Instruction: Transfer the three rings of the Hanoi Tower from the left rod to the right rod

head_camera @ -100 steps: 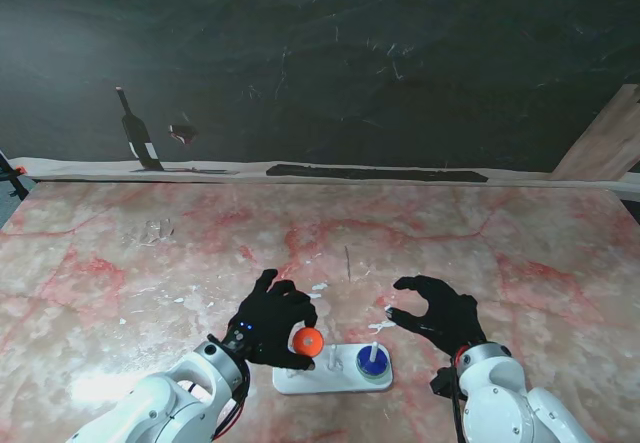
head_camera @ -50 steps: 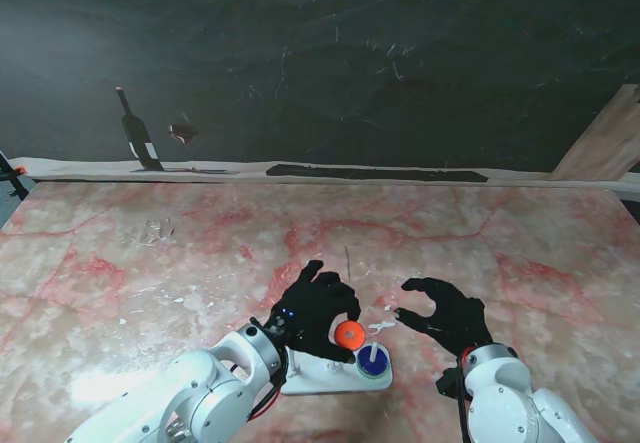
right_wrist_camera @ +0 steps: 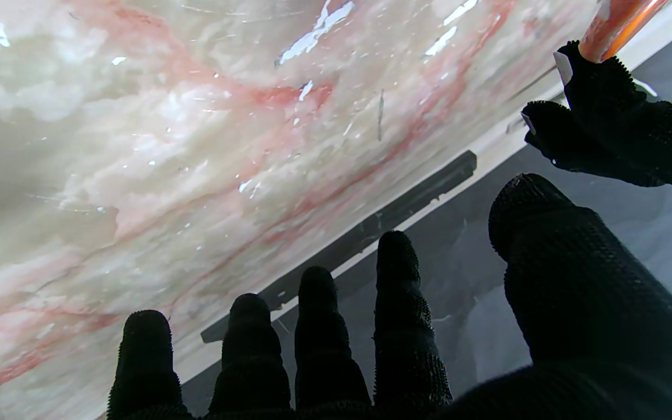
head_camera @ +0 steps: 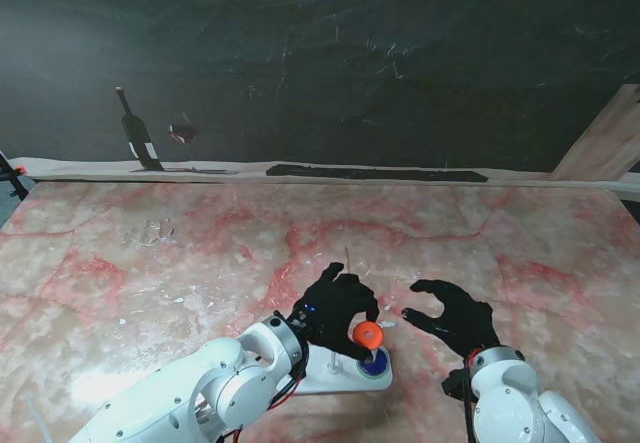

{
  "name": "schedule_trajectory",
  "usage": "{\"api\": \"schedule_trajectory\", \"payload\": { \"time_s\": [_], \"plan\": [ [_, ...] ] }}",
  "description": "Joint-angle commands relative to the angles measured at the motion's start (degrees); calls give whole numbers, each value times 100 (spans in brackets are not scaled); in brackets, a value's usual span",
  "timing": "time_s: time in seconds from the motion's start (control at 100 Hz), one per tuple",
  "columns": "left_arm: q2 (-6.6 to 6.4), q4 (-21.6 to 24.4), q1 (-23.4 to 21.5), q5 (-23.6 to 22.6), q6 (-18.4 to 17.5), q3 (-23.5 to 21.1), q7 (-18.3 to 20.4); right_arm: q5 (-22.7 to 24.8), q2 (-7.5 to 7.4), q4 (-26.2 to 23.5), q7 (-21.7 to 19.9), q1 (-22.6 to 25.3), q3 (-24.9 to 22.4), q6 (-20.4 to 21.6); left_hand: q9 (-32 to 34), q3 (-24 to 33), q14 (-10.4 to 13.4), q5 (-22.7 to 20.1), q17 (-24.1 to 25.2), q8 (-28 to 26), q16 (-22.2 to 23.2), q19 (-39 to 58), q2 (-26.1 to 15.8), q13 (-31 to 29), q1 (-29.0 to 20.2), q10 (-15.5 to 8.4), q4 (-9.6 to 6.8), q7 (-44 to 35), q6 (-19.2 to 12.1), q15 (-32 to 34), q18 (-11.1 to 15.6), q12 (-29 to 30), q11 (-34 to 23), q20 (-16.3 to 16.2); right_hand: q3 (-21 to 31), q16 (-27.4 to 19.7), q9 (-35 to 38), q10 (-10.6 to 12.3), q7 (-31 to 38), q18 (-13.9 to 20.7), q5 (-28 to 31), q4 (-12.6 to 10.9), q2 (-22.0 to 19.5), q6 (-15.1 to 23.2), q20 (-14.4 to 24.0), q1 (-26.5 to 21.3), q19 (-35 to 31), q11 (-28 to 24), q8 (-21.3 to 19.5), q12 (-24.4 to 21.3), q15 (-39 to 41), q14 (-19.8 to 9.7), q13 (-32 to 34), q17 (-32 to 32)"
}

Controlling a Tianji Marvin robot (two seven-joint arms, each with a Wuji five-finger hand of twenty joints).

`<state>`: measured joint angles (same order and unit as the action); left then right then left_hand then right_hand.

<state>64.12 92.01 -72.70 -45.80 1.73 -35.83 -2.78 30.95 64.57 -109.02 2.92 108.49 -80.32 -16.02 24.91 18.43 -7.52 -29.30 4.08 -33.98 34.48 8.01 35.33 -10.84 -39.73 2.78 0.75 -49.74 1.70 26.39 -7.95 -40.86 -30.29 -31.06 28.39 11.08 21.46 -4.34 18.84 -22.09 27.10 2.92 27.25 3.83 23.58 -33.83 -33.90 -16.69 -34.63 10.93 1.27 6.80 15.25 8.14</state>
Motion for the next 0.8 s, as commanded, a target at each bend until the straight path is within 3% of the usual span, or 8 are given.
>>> {"api": "schedule_trajectory", "payload": {
  "time_s": [0.0,0.79],
  "plan": [
    [37,-42,40,9,-29,31,-8,-17,34,13,23,62,-6,-29,137,677,-7,-504,54,-211,-4,-35,-346,-80,-421,-83,-17,-719,-593,-84,6,49,65,-114,-125,95,-163,1,-74,52,-95,-86,-64,-46,150,-163,-30,-11,-13,18,-44,14,-22,96],
    [186,-639,583,226,-123,544,-92,-89,68,-55,137,183,-84,-85,132,693,-7,-511,47,-221,-3,-59,-339,-73,-420,-85,-13,-704,-582,-78,10,45,68,-98,-137,97,-177,-1,-79,51,-103,-87,-67,-58,179,-159,-9,-20,-13,20,-40,21,-14,102]
  ]
}}
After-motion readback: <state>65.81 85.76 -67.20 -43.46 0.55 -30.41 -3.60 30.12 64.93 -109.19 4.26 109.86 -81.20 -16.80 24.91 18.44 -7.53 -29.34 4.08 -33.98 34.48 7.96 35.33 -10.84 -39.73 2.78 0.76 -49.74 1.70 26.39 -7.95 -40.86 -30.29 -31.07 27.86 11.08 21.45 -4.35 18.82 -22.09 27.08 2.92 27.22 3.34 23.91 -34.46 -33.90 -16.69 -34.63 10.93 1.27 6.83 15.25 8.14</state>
